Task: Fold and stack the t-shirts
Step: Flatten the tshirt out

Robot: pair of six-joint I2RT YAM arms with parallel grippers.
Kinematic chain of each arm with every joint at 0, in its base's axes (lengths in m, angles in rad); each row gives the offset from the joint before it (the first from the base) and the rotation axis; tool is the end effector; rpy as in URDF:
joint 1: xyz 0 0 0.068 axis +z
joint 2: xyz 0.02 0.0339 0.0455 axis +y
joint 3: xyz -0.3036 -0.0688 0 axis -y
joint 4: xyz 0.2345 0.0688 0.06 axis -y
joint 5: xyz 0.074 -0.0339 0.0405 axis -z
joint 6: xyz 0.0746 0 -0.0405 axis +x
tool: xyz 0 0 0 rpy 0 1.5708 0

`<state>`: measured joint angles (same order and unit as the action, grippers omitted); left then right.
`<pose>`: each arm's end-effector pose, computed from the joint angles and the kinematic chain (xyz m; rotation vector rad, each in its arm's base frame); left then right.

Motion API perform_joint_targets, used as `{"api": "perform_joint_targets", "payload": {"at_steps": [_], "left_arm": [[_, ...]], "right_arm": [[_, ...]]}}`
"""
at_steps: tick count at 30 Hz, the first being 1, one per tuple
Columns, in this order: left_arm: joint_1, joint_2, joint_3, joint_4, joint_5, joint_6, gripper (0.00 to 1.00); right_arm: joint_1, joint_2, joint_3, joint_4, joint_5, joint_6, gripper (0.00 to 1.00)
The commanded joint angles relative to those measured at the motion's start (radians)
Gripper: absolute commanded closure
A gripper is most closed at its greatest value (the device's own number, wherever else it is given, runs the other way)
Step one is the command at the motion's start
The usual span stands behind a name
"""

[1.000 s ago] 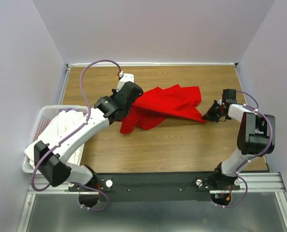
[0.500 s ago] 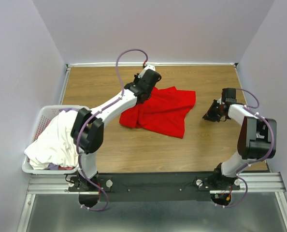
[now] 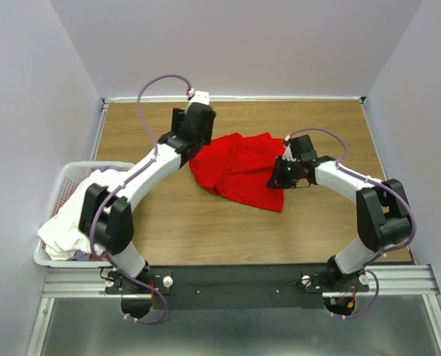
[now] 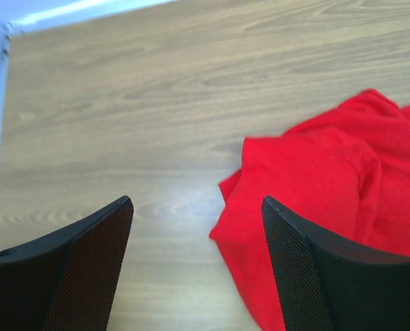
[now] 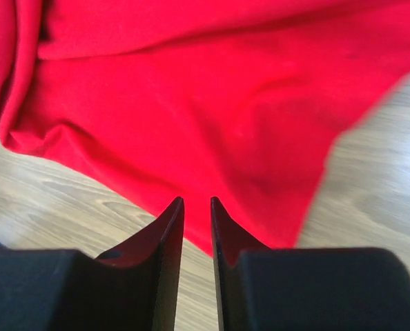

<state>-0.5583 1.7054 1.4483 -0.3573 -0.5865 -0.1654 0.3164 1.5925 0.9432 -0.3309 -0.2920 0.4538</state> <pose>0.3730 -0.1843 0.3343 0.0856 2.0761 0.2031 0.3075 0.1233 0.2022 0.0631 2.6273 0.6578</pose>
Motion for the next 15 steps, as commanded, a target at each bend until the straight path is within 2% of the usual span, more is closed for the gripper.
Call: {"api": "perform_joint_targets", "payload": {"at_steps": [1,2,3,5,11,15], "left_arm": [[0.113,-0.156,-0.196,0.093,0.207,-0.124,0.18],[0.157,-0.193,-0.326,0.124,0.284,-0.152,0.18],[0.158,-0.193,-0.327,0.124,0.284,-0.163,0.18],[0.219,-0.236,-0.428,0.168,0.396,-0.193,0.18],[0.274,-0.259,-0.543,0.245,0.551,-0.220,0.17],[0.291,-0.250,-0.604,0.343,0.643,-0.229,0.14]], "right_arm": [[0.023,0.069,0.020,0.030,-0.030,0.034,0.73],[0.024,0.084,0.017,0.032,-0.021,0.039,0.74],[0.024,0.090,0.016,0.032,-0.013,0.039,0.74],[0.024,0.101,0.009,0.032,0.026,0.036,0.75],[0.003,0.141,-0.030,0.026,0.177,0.046,0.75],[-0.088,0.164,-0.055,0.026,0.220,0.052,0.76]]}}
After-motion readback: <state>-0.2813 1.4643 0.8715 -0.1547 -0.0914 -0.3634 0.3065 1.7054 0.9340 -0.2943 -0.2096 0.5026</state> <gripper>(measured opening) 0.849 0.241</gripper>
